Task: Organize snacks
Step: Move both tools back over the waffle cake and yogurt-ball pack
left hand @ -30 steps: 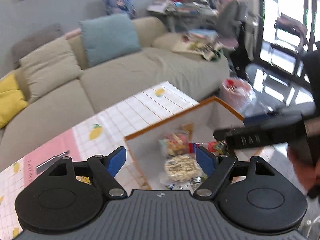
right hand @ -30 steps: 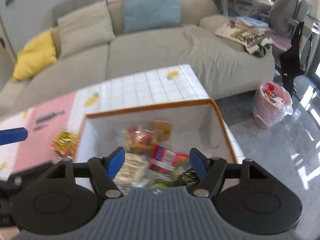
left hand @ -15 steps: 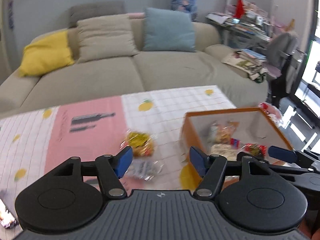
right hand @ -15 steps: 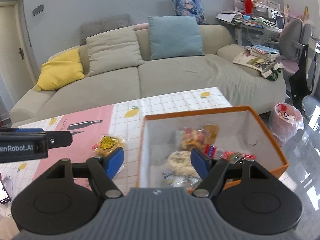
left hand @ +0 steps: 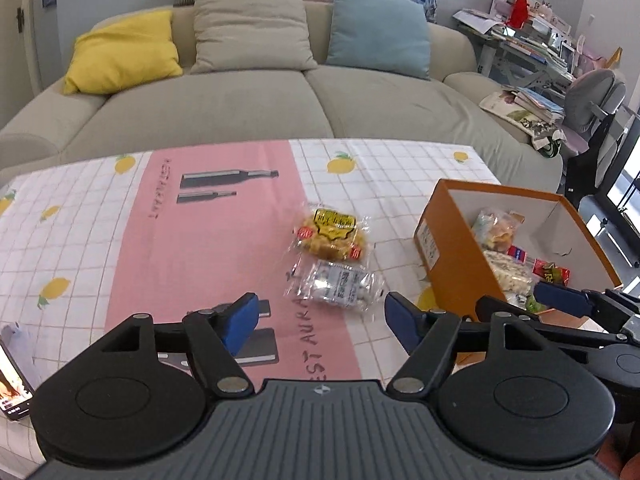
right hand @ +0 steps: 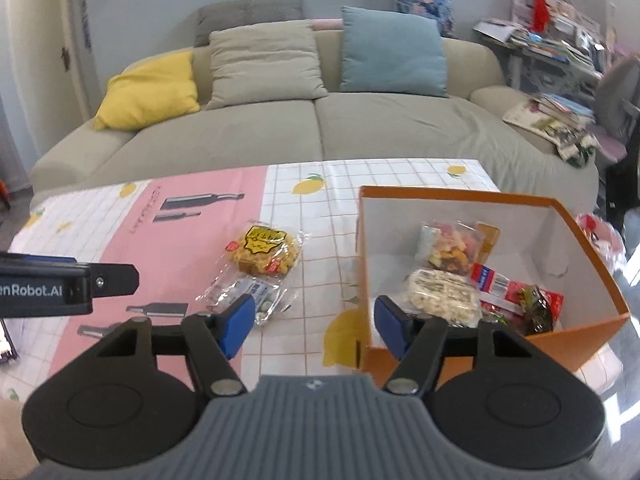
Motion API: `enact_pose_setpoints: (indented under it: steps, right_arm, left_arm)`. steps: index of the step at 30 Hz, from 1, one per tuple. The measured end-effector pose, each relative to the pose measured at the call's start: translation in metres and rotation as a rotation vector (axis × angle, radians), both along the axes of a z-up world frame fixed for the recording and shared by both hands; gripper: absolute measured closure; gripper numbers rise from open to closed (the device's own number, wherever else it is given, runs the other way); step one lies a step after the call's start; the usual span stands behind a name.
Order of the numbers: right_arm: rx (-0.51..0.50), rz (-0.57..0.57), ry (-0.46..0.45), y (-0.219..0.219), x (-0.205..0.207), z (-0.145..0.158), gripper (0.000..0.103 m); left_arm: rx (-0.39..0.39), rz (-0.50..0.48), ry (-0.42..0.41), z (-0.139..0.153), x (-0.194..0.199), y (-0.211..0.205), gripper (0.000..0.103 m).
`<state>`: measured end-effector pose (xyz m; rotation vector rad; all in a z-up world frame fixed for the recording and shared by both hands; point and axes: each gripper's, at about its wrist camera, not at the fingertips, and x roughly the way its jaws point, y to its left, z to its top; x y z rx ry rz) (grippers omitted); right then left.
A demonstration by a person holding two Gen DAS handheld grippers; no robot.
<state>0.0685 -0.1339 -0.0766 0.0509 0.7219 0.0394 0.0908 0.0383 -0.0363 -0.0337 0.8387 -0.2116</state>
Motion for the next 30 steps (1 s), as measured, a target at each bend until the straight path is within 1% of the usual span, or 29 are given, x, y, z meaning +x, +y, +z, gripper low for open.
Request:
enact_pose_setpoints:
  steps: [3,6,10,13,16,18,19,20,21,22,24,26,27,30]
  right_arm:
    - [-0.014,0.028,0.003,0.009,0.007,-0.007,0.042]
    - [-0.029,0.055,0.008,0.018,0.016,-0.016,0.051]
    - [-0.041,0.086,0.020,0.029,0.032,-0.031,0.051]
    - [-0.038,0.133,0.044,0.038,0.046,-0.045,0.051]
    - [-0.076,0.184,0.062,0.048,0.061,-0.061,0.050]
    - [-0.088,0.234,0.097,0.053,0.076,-0.074,0.047]
    - [-0.090,0.258,0.118,0.055,0.082,-0.080,0.044]
    - [-0.098,0.293,0.140,0.057,0.090,-0.087,0.038]
    - [-0.116,0.323,0.151,0.060,0.096,-0.093,0.036]
    - [-0.151,0.351,0.154,0.063,0.101,-0.098,0.035]
    - [-0.234,0.405,0.133,0.070,0.110,-0.105,0.031]
    - [-0.277,0.452,0.122,0.073,0.119,-0.110,0.031]
    - [-0.279,0.466,0.127,0.072,0.125,-0.113,0.031]
    - [-0.246,0.478,0.154,0.068,0.141,-0.119,0.031]
  left_arm:
    - [-0.002,-0.006,0.009,-0.007,0.006,0.005,0.019]
    - [-0.007,-0.023,0.020,-0.015,0.014,0.007,0.019]
    - [-0.026,-0.053,0.042,-0.027,0.031,0.011,0.019]
    - [-0.015,-0.062,0.088,-0.041,0.047,0.014,0.020]
    - [0.008,-0.054,0.134,-0.056,0.058,0.016,0.024]
    - [0.017,-0.054,0.165,-0.064,0.065,0.016,0.024]
    - [0.019,-0.052,0.179,-0.070,0.069,0.017,0.024]
    - [0.023,-0.050,0.193,-0.074,0.073,0.017,0.024]
    - [0.028,-0.049,0.203,-0.079,0.076,0.017,0.024]
    - [0.032,-0.052,0.210,-0.083,0.080,0.018,0.025]
    - [0.039,-0.057,0.221,-0.089,0.086,0.018,0.025]
    - [0.041,-0.059,0.229,-0.094,0.093,0.018,0.025]
    - [0.042,-0.059,0.231,-0.097,0.096,0.018,0.025]
    - [0.045,-0.062,0.238,-0.103,0.103,0.017,0.025]
